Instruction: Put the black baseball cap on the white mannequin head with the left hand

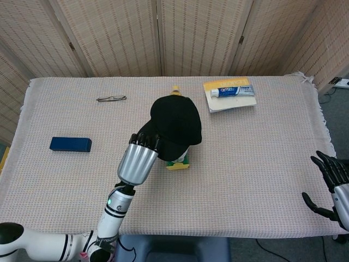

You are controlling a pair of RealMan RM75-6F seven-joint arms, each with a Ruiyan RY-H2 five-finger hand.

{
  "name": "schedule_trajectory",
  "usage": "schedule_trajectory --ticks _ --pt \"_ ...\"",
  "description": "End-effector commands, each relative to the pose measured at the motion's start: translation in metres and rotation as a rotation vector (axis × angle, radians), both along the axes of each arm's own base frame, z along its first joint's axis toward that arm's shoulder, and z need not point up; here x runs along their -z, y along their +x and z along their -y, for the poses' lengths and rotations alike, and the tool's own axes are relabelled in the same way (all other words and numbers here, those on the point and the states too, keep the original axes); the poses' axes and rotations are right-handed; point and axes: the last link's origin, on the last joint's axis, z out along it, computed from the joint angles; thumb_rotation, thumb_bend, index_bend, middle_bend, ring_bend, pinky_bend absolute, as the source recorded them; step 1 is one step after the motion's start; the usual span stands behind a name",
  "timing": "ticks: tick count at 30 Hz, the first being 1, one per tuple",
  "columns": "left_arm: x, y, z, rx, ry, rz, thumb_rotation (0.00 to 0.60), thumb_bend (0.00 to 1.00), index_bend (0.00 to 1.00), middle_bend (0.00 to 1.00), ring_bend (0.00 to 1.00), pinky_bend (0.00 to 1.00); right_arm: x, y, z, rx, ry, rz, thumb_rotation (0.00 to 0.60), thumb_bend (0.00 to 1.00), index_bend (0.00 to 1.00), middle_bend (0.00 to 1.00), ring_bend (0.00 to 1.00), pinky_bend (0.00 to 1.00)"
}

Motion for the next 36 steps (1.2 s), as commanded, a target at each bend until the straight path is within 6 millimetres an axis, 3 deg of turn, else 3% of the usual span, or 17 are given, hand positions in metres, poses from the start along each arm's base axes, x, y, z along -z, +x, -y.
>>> schedule_trajectory --ticks 1,7,16,24,30,33,36 --pt "-0.001 -0.002 0.001 -0.018 -0.007 0.007 0.600 0.36 0.36 0.58 0.48 0.63 -0.001 0.000 0.000 0.002 -0.004 0.002 0.600 0.27 0.00 0.00 0.00 0.00" --pt "-0.003 -0.015 0.005 -0.077 -0.014 0.018 0.600 0.36 0.33 0.55 0.45 0.63 -0.002 -0.001 0.000 0.005 -0.007 0.002 0.600 0.27 0.00 0.00 0.00 0.00" --pt "-0.014 -0.052 0.004 -0.179 -0.017 0.114 0.600 0.35 0.31 0.52 0.42 0.59 -0.001 0.000 -0.001 0.004 -0.011 -0.002 0.600 0.27 0.00 0.00 0.00 0.00" --pt "-0.039 -0.111 -0.002 -0.301 -0.019 0.250 0.599 0.32 0.24 0.43 0.37 0.55 -0.001 -0.001 0.000 0.014 -0.014 -0.009 0.600 0.27 0.00 0.00 0.00 0.00" --pt "-0.064 -0.164 -0.001 -0.404 -0.062 0.355 0.498 0.27 0.16 0.38 0.33 0.54 0.007 -0.002 0.006 0.033 0.008 -0.030 0.600 0.27 0.00 0.00 0.00 0.00" --pt "-0.073 -0.191 0.010 -0.536 -0.189 0.376 0.483 0.25 0.05 0.25 0.22 0.44 0.011 -0.004 0.008 0.053 0.024 -0.036 0.600 0.27 0.00 0.00 0.00 0.00" --pt "-0.087 -0.208 0.019 -0.592 -0.266 0.389 0.497 0.25 0.00 0.16 0.15 0.36 0.016 -0.002 0.010 0.051 0.033 -0.051 0.600 0.28 0.00 0.00 0.00 0.00"
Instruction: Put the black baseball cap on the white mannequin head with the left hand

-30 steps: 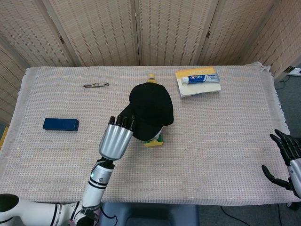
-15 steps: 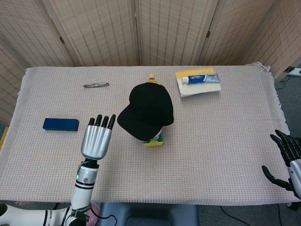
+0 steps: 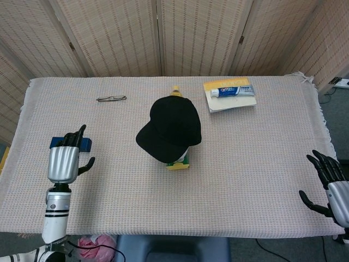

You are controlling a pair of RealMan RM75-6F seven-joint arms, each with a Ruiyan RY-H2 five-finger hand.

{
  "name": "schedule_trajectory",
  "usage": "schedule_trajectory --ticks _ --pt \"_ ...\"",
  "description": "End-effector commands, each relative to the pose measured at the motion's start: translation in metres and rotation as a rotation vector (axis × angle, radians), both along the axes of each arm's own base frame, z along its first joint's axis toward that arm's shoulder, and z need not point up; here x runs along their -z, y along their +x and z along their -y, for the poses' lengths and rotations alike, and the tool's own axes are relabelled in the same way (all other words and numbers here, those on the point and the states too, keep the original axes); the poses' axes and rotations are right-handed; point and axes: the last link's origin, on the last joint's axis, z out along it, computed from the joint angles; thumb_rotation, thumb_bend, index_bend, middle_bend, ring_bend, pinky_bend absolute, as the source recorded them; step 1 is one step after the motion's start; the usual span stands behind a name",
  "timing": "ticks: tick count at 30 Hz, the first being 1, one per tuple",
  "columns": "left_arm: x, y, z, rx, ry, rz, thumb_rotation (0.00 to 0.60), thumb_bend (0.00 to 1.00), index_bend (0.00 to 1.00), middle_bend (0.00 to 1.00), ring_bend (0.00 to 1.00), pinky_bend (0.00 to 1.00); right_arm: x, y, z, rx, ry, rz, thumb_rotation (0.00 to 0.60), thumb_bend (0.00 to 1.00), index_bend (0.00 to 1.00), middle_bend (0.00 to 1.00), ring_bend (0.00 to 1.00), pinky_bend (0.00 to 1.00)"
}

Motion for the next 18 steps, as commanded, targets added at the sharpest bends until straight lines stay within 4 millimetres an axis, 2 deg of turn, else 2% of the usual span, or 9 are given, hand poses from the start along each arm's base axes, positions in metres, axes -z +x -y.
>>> schedule_trajectory --ticks 1,4,12,18 --pt "-0.019 -0.039 0.021 -0.113 -0.151 0.060 0.496 0.25 0.00 0.15 0.14 0.35 0.005 0.002 0.002 -0.001 0.008 -0.013 0.600 0.28 0.00 0.00 0.00 0.00" --pt "-0.029 -0.055 0.035 -0.102 -0.171 0.085 0.504 0.25 0.00 0.15 0.14 0.35 0.009 0.002 0.004 0.008 0.016 -0.026 0.600 0.28 0.00 0.00 0.00 0.00" --pt "-0.053 -0.095 0.089 -0.078 -0.100 0.109 0.524 0.25 0.00 0.15 0.13 0.33 0.027 -0.002 0.014 0.049 0.073 -0.076 0.600 0.28 0.00 0.00 0.00 0.00" --pt "-0.059 -0.120 0.124 -0.095 -0.033 0.099 0.535 0.25 0.00 0.15 0.12 0.31 0.039 -0.005 0.022 0.080 0.102 -0.109 0.600 0.28 0.00 0.00 0.00 0.00"
